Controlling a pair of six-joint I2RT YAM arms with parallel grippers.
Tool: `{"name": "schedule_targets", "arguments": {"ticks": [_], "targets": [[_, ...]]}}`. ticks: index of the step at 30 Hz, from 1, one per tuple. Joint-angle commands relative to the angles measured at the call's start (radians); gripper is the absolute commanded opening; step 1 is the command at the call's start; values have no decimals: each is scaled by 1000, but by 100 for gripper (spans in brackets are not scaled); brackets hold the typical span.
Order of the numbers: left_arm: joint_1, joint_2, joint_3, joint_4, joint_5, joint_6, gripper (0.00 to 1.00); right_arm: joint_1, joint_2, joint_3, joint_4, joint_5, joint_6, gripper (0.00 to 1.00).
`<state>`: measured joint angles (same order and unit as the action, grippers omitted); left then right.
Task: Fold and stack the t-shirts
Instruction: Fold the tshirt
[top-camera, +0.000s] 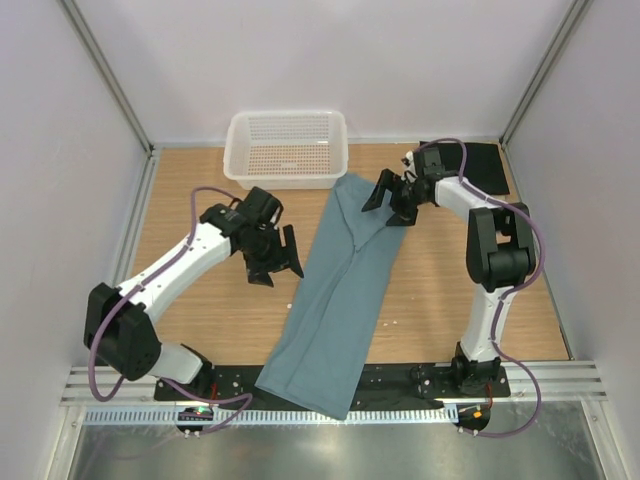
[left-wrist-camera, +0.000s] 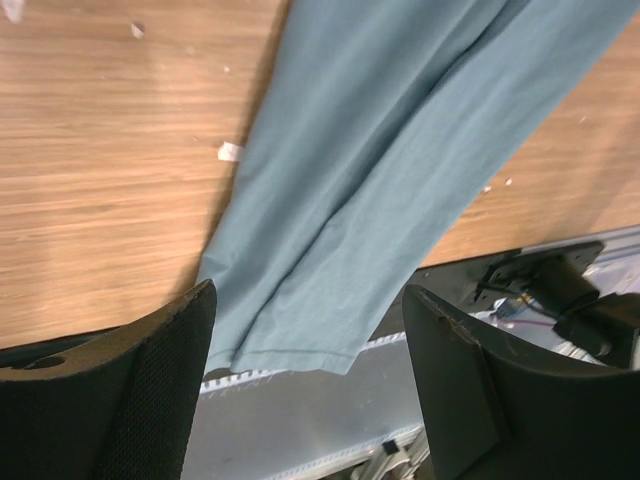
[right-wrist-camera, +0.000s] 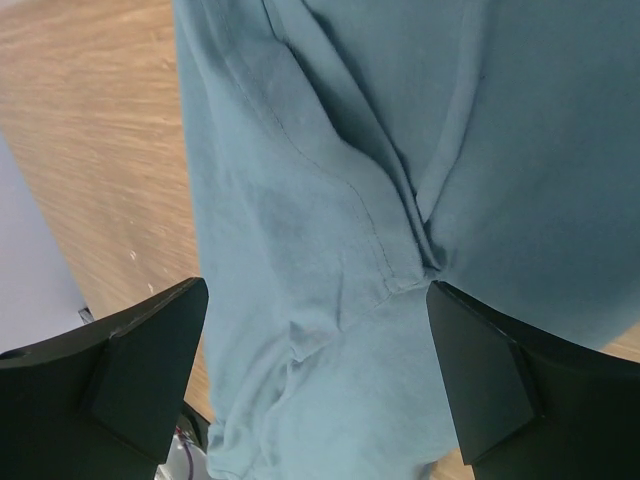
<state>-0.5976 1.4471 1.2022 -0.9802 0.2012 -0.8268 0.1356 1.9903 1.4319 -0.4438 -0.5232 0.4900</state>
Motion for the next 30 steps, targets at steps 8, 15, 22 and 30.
{"name": "schedule_targets", "arguments": {"ticks": [8,15,22,30], "targets": [[62,-74,-84,72,58,-9,72,7,-84,-51,-13,72,-50,98],[68,-79,-101,89,81,-12,72,7,-70,-137,120,3,36,52],[78,-86,-115,77,84,-2,72,7,-39,-143,137,35,48,43],[101,-102,-118,55,90,17,72,6,2,-110,133,57,62,30]]}}
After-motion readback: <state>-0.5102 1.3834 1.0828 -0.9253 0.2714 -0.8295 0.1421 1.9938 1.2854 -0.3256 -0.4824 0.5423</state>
